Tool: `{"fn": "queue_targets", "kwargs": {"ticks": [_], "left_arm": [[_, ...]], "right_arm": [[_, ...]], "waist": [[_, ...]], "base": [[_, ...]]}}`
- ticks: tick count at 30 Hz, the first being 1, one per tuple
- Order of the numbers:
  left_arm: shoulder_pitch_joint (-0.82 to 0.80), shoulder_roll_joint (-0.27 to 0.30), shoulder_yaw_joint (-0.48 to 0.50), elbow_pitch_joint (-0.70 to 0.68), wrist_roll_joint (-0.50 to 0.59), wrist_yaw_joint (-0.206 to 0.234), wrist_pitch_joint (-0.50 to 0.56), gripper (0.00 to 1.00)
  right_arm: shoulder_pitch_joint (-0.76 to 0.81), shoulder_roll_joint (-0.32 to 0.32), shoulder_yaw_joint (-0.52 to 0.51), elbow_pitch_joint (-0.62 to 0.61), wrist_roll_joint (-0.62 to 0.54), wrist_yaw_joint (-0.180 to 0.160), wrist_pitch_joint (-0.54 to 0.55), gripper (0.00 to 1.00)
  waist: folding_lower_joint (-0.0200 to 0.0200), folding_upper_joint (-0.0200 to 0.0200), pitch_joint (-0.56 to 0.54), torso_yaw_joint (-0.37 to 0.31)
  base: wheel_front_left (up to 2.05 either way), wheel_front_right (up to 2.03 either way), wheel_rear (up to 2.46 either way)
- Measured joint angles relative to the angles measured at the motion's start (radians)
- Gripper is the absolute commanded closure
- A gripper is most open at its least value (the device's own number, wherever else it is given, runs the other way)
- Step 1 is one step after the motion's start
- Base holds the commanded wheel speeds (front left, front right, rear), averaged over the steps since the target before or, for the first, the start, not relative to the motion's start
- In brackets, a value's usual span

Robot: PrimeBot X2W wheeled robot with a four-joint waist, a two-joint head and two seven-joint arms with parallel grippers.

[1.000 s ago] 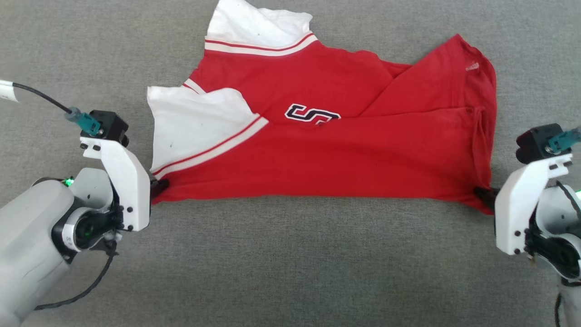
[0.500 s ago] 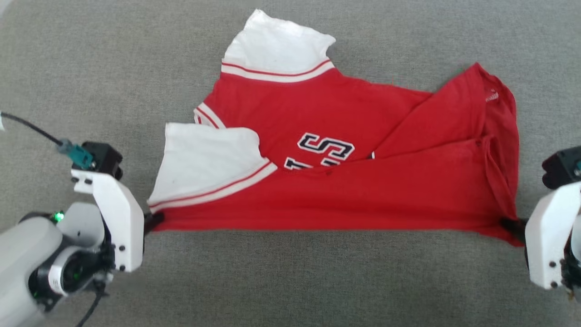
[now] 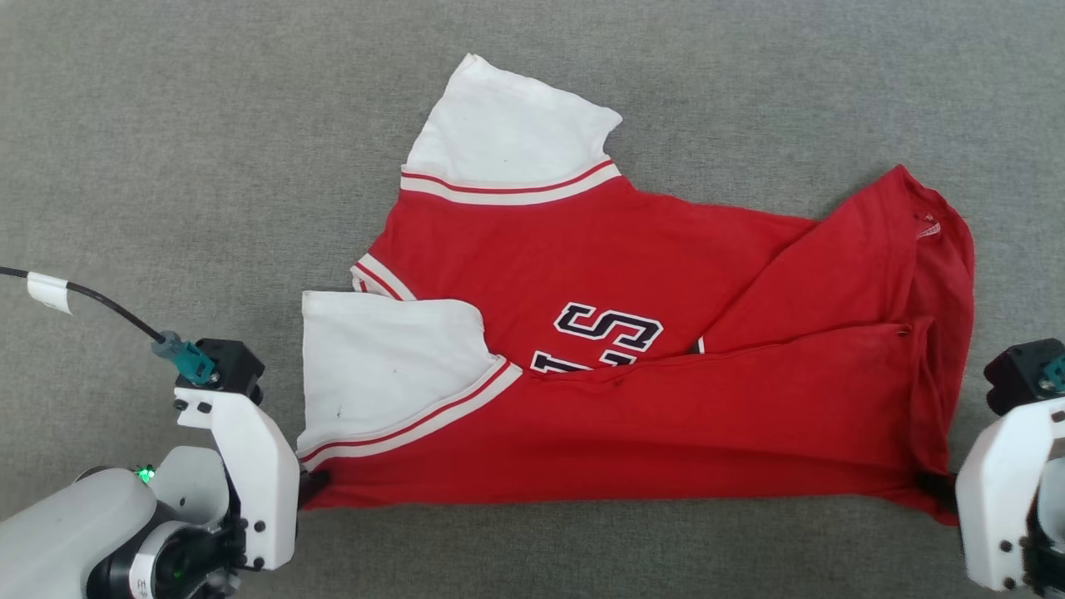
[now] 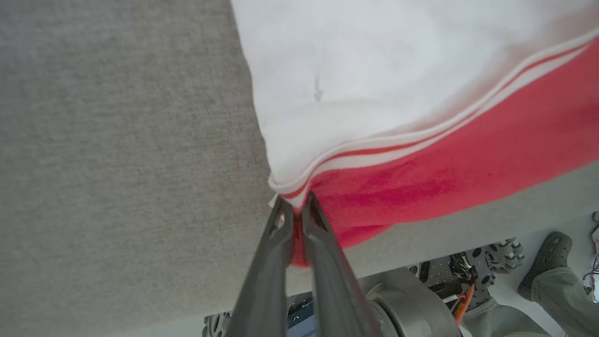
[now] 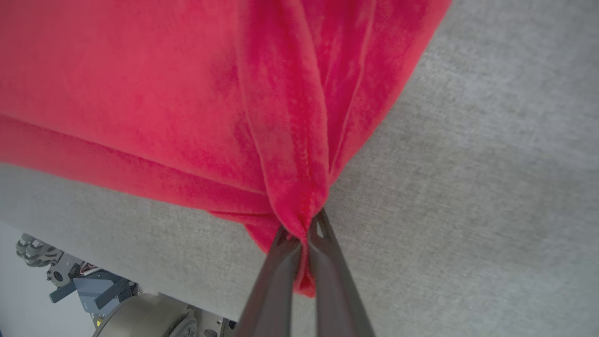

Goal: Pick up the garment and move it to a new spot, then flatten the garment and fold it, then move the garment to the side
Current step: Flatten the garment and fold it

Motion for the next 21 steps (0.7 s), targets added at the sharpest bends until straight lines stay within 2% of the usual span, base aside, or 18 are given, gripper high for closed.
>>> {"fn": "queue_targets", "kwargs": {"ticks": [1,2,3,4,8,11,14,17,21], "left_arm": [[0.000,-0.010,0.001,0.013,-0.001,-0.007,-0.005,0.57],[-0.002,-0.017,0.001,0.030,0.000,-0.012,-0.006,0.17],[-0.003,-0.021,0.002,0.044,0.000,-0.018,-0.006,0.00],[-0.005,-0.021,0.004,0.053,0.000,-0.019,-0.005,0.00],[-0.042,-0.010,0.020,0.058,0.001,-0.028,0.009,0.00],[-0.085,0.024,0.038,0.042,0.019,-0.028,0.030,0.00],[-0.174,0.057,0.062,0.027,0.057,-0.039,0.068,0.00],[-0.246,0.058,0.076,0.042,0.088,-0.063,0.100,0.00],[-0.351,0.034,0.096,0.119,0.136,-0.128,0.110,0.00]], "right_arm": [[-0.002,0.004,0.005,0.014,-0.002,0.000,-0.016,0.97],[-0.003,0.007,0.013,0.028,-0.003,0.000,-0.030,0.81],[-0.006,0.008,0.019,0.039,-0.006,0.000,-0.044,0.34],[-0.009,0.011,0.024,0.049,-0.011,0.000,-0.058,0.01],[-0.016,0.026,0.035,0.063,-0.013,0.000,-0.109,0.00],[-0.016,0.034,0.024,0.046,-0.019,0.000,-0.152,0.00],[-0.024,0.069,-0.001,0.002,-0.036,0.000,-0.233,0.00],[-0.040,0.104,-0.012,-0.025,-0.056,0.000,-0.314,0.00],[-0.071,0.151,-0.001,-0.044,-0.094,0.000,-0.446,0.00]], "waist": [[0.0000,0.0000,0.000,-0.002],[0.0000,0.0000,0.000,-0.004],[0.0000,-0.0001,0.000,-0.007],[0.0000,0.0000,-0.001,-0.011],[0.0000,0.0000,-0.007,-0.030],[0.0000,0.0000,-0.011,-0.046],[0.0000,0.0000,-0.013,-0.077],[0.0000,-0.0001,-0.011,-0.106],[0.0000,0.0000,-0.004,-0.152]], "base": [[0.00,0.00,0.00],[0.00,0.00,0.00],[0.00,0.00,0.00],[0.00,0.00,0.00],[0.00,0.00,0.00],[0.00,0.00,0.00],[0.00,0.00,0.00],[0.00,0.00,0.00],[0.00,0.00,0.00]]}}
